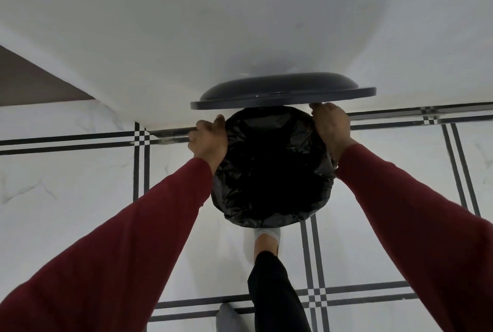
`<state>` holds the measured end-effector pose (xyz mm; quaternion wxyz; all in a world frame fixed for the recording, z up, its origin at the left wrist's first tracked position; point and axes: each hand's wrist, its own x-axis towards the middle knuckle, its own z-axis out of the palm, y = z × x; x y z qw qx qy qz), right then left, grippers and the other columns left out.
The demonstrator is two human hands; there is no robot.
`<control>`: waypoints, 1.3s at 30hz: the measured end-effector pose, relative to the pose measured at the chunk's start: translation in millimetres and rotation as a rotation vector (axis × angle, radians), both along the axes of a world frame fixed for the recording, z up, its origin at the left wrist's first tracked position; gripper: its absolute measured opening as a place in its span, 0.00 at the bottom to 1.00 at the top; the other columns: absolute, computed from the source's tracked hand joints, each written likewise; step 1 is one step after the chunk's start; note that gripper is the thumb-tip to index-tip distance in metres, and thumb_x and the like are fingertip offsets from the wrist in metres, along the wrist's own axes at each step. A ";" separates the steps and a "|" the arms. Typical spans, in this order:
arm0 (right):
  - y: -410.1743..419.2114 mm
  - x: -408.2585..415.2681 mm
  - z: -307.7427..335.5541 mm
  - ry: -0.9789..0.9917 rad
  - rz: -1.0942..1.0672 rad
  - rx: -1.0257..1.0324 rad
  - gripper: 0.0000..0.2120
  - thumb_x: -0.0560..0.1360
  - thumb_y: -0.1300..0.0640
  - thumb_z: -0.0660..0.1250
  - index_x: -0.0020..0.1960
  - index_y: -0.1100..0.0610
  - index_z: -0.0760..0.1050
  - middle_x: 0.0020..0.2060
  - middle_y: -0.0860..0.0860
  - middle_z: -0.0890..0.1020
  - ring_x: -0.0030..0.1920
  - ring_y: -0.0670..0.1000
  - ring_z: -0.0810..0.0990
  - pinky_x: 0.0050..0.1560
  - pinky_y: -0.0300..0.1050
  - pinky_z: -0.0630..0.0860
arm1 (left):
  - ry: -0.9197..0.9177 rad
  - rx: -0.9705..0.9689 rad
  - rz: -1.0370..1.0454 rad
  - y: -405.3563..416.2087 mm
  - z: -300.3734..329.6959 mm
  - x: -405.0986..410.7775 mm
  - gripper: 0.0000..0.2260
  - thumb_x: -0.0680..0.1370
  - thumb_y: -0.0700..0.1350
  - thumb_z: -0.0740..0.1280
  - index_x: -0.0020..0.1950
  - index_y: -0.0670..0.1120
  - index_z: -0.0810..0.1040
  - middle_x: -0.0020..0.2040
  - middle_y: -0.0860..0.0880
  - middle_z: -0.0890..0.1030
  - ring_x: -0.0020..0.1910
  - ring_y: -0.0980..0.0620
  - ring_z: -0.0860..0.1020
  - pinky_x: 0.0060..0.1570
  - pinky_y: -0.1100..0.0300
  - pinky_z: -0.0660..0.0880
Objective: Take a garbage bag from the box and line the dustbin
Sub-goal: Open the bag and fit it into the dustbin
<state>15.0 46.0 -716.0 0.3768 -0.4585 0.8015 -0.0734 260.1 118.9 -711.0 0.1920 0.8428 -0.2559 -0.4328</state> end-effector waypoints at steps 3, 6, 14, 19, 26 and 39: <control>12.3 -0.8 -1.2 -0.038 -0.099 0.086 0.28 0.80 0.41 0.55 0.62 0.62 0.79 0.61 0.63 0.81 0.60 0.63 0.76 0.52 0.47 0.63 | 0.100 0.021 -0.078 3.3 -5.9 -6.2 0.26 0.83 0.62 0.53 0.74 0.47 0.69 0.73 0.41 0.71 0.72 0.37 0.68 0.72 0.40 0.64; 14.3 6.0 -6.1 -0.077 -0.097 0.120 0.30 0.80 0.40 0.53 0.64 0.63 0.79 0.64 0.63 0.80 0.65 0.63 0.76 0.54 0.48 0.65 | 0.138 0.090 -0.047 -2.1 -12.7 -7.9 0.32 0.79 0.67 0.52 0.77 0.50 0.65 0.75 0.42 0.69 0.74 0.37 0.66 0.73 0.38 0.62; 15.1 -7.1 18.8 -0.113 -0.010 0.063 0.24 0.82 0.45 0.53 0.56 0.63 0.78 0.57 0.63 0.80 0.62 0.66 0.77 0.61 0.56 0.69 | 0.157 0.056 0.021 3.4 -8.1 16.3 0.43 0.64 0.74 0.57 0.68 0.47 0.76 0.67 0.41 0.76 0.66 0.37 0.74 0.69 0.43 0.68; 67.8 -25.7 105.8 -0.104 -0.079 -0.592 0.23 0.73 0.56 0.63 0.68 0.55 0.74 0.67 0.50 0.77 0.63 0.50 0.76 0.64 0.48 0.71 | -0.085 -0.662 -0.073 53.8 91.0 12.0 0.25 0.78 0.56 0.65 0.70 0.45 0.71 0.66 0.49 0.67 0.68 0.48 0.69 0.67 0.49 0.72; 66.9 -2.7 188.3 -0.039 0.923 -0.719 0.28 0.82 0.43 0.61 0.77 0.57 0.68 0.76 0.53 0.71 0.76 0.52 0.68 0.76 0.48 0.65 | -0.425 -0.838 -1.186 18.2 183.2 5.2 0.28 0.83 0.63 0.57 0.79 0.48 0.67 0.76 0.47 0.69 0.77 0.46 0.65 0.73 0.44 0.66; 155.9 -12.9 128.8 0.177 1.100 -0.284 0.38 0.82 0.40 0.57 0.84 0.57 0.47 0.84 0.51 0.48 0.83 0.52 0.43 0.81 0.58 0.49 | -0.634 -0.440 -1.483 94.4 121.2 -23.3 0.39 0.81 0.70 0.49 0.83 0.46 0.58 0.82 0.47 0.63 0.79 0.42 0.63 0.75 0.41 0.62</control>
